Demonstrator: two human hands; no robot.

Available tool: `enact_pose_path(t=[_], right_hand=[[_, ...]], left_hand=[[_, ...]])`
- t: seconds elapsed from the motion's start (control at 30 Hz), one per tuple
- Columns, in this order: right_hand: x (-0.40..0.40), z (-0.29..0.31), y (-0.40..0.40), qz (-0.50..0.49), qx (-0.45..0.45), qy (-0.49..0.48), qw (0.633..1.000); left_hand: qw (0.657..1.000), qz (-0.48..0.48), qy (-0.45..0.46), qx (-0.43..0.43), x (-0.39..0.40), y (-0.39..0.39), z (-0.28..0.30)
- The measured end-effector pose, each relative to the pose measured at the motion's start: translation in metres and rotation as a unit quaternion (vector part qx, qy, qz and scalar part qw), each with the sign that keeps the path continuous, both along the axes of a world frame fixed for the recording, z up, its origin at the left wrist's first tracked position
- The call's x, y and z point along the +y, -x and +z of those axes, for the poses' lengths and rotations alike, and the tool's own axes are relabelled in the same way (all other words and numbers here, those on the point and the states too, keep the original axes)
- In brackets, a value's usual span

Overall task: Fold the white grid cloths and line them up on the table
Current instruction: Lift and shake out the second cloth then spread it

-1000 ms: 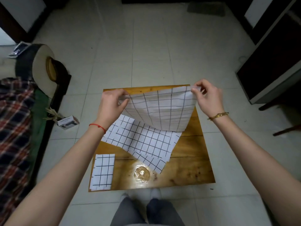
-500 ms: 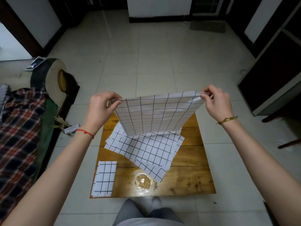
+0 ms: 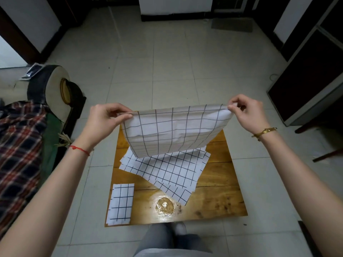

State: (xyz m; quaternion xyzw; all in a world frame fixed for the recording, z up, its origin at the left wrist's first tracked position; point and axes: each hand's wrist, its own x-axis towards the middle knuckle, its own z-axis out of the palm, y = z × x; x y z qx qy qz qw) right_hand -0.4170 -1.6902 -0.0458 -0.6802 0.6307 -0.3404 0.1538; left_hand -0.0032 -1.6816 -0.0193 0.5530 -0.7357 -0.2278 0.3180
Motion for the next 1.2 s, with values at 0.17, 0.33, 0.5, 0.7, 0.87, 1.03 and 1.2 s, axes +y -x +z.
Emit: enact_pose_path(t=[0.17,0.33,0.5,0.7,0.87,1.03,1.2], right_hand=[[-0.03,-0.007,-0.009,-0.02,-0.013,-0.023,0.999],[-0.066,-0.034,-0.03,-0.063,-0.016,-0.071,0.995],[-0.094,-0.076,-0.046,-0.096,0.005,-0.118,0.988],[-0.114,-0.12,-0.059,-0.136,0.02,-0.144,0.98],[-0.126,-0.146,-0.066,-0.165,-0.03,-0.15,0.974],[-0.125,-0.162,-0.072,-0.165,-0.059,-0.154,0.972],[-0.114,-0.18,-0.068,-0.157,-0.041,-0.176,0.971]], left_hand=[[0.998,-0.025,-0.047,0.023,-0.038,-0.015,-0.006],[0.996,-0.017,-0.079,0.027,-0.085,-0.026,-0.042],[0.994,-0.016,-0.105,0.033,-0.121,-0.034,-0.092],[0.991,0.011,-0.126,0.031,-0.151,-0.042,-0.152],[0.99,0.041,-0.127,0.039,-0.164,-0.036,-0.179],[0.99,0.06,-0.124,0.03,-0.157,-0.034,-0.196],[0.99,0.071,-0.116,0.018,-0.137,-0.034,-0.215]])
